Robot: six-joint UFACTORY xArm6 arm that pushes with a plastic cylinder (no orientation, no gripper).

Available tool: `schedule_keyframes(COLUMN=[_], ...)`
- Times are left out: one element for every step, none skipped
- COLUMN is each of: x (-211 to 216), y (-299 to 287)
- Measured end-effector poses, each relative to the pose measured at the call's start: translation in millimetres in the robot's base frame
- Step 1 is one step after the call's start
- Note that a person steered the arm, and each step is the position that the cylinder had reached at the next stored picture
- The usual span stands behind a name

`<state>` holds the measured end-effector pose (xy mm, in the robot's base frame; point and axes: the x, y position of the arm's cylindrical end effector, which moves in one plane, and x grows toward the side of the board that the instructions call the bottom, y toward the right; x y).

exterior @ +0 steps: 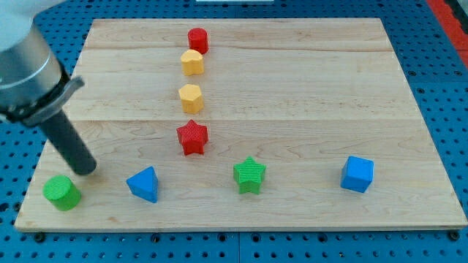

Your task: Push the green circle right a bit

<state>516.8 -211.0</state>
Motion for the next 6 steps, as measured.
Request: schedule_keyframes(x=[8.7, 52.6, 100.7, 97.2, 101.3, 101.2], y=[28.2, 51.1, 46.8, 12.8, 6.7, -27.4])
